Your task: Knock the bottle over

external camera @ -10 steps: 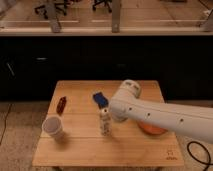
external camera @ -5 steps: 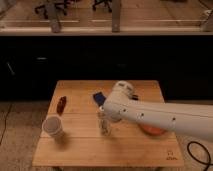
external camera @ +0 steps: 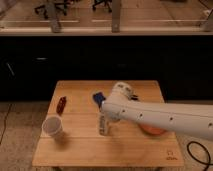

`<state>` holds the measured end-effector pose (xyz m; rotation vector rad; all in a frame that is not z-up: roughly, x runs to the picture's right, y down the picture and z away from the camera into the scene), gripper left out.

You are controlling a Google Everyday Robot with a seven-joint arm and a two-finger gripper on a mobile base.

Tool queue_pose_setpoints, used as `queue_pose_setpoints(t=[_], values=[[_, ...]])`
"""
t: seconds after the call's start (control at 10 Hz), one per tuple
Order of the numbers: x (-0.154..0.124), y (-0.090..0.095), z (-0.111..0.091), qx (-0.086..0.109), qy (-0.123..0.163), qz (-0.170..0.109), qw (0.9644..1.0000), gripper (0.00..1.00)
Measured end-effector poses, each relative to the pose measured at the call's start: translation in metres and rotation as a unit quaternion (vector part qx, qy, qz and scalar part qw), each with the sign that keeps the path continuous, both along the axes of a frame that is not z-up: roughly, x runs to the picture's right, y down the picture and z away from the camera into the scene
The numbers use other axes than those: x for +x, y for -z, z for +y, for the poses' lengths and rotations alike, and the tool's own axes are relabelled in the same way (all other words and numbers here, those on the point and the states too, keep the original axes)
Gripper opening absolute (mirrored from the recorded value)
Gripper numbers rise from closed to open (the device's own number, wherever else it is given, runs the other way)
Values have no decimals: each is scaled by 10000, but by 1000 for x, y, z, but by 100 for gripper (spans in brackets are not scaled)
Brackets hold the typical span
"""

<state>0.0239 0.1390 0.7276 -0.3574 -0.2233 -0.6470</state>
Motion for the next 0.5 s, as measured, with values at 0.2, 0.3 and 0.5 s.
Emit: queue_pose_setpoints(t=[0.2,0.3,0.5], values=[[-2,-5,0,43,41,-29,10000,3],[-2,-7,-2,64,65,-39,10000,3],[-15,-12,-7,102,168,-99,9998,3]])
